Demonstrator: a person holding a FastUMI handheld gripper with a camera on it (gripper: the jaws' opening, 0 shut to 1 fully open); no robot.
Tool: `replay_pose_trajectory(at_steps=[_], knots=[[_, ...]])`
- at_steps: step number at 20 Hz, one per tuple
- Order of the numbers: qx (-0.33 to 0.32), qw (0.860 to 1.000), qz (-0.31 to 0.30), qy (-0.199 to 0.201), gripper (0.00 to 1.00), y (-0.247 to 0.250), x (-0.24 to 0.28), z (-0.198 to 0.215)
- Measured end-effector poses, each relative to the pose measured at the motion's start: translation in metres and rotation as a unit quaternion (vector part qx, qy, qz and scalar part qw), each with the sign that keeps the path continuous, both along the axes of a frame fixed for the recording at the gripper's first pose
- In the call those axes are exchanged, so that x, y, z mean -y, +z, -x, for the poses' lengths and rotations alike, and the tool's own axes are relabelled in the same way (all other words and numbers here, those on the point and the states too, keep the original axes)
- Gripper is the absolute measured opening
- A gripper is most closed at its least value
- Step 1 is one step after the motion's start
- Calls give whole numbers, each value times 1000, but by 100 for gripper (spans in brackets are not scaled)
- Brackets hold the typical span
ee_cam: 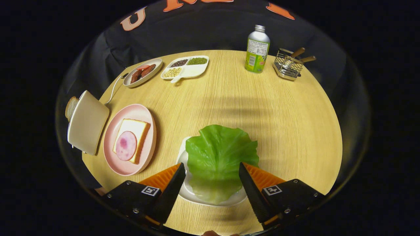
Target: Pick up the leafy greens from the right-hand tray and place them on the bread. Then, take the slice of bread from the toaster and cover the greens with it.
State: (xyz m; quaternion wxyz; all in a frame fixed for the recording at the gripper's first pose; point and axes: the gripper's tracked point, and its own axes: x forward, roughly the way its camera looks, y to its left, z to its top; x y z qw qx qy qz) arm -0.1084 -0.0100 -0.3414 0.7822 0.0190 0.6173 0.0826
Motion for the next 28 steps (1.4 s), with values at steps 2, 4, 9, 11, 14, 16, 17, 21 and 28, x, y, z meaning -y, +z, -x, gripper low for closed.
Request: replay_pose_trajectory(at_steps=[2,4,9,11,14,16,17,21,28], knots=[[-5,1000,7,-4,98,-7,3,-3],[-11,1000,12,-9,97,-13,4,-2],[-12,999,32,-1,76,-21,7,-2],[-15,999,34,-9,64,-21,7,-3],[-13,999,33,-19,33,-21,9,-5],[-8,999,29,-23,17,-21,12,-7],[-8,999,23,-33,12,-20,12,-7],[6,998,-15,-55,7,-4,2,-12],[47,997,-49,-48,7,30,-26,-27]])
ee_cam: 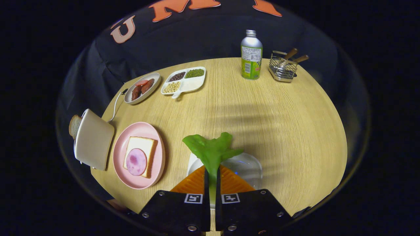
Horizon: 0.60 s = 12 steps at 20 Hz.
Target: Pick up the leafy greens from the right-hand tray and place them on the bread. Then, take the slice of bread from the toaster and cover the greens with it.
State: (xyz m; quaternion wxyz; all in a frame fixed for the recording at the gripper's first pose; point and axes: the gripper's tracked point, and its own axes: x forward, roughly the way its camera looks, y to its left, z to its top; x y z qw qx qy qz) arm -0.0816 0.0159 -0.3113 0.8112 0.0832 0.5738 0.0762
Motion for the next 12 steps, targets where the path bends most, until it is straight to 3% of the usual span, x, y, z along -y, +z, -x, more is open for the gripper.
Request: replay_pose_trajectory(at_steps=[12], knots=[[54,995,-64,55,6,53,-87,-29]])
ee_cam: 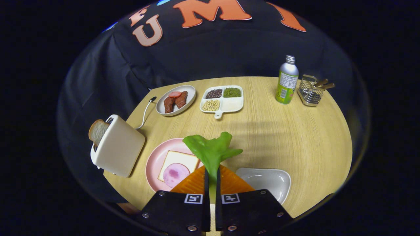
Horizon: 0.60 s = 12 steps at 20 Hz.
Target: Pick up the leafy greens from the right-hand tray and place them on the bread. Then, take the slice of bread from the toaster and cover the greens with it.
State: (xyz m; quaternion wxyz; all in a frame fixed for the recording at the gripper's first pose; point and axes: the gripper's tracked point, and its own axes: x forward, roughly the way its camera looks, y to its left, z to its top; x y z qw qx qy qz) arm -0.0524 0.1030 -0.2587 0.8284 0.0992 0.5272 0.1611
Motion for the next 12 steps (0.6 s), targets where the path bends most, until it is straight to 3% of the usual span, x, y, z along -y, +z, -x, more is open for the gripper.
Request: replay_pose_trajectory(at_steps=[12], knots=[[-31,995,-35,89,6,-25,-89,18]])
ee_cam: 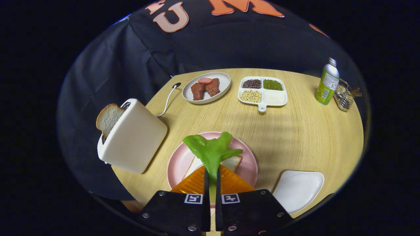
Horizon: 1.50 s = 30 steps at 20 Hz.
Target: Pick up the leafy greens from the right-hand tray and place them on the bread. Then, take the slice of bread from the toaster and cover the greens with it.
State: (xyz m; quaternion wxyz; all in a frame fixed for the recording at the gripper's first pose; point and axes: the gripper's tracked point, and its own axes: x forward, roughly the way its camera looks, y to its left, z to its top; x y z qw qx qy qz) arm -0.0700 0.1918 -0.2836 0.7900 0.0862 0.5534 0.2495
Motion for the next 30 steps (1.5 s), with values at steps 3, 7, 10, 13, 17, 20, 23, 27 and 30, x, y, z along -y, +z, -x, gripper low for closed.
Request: replay_pose_trajectory(at_steps=[3,7,10,13,17,20,23,27,30], knots=[[-9,1000,5,16,6,-12,-11,5],[-19,999,12,40,7,-26,-19,11],[-24,999,14,42,6,-31,-24,13],[-20,998,33,45,13,-30,-22,15],[-18,998,48,41,26,-33,-24,15],[-4,997,65,42,33,-24,-18,16],[13,996,79,37,62,-16,-15,11],[34,996,84,26,88,-2,-16,1],[39,996,78,25,94,1,-22,-2]])
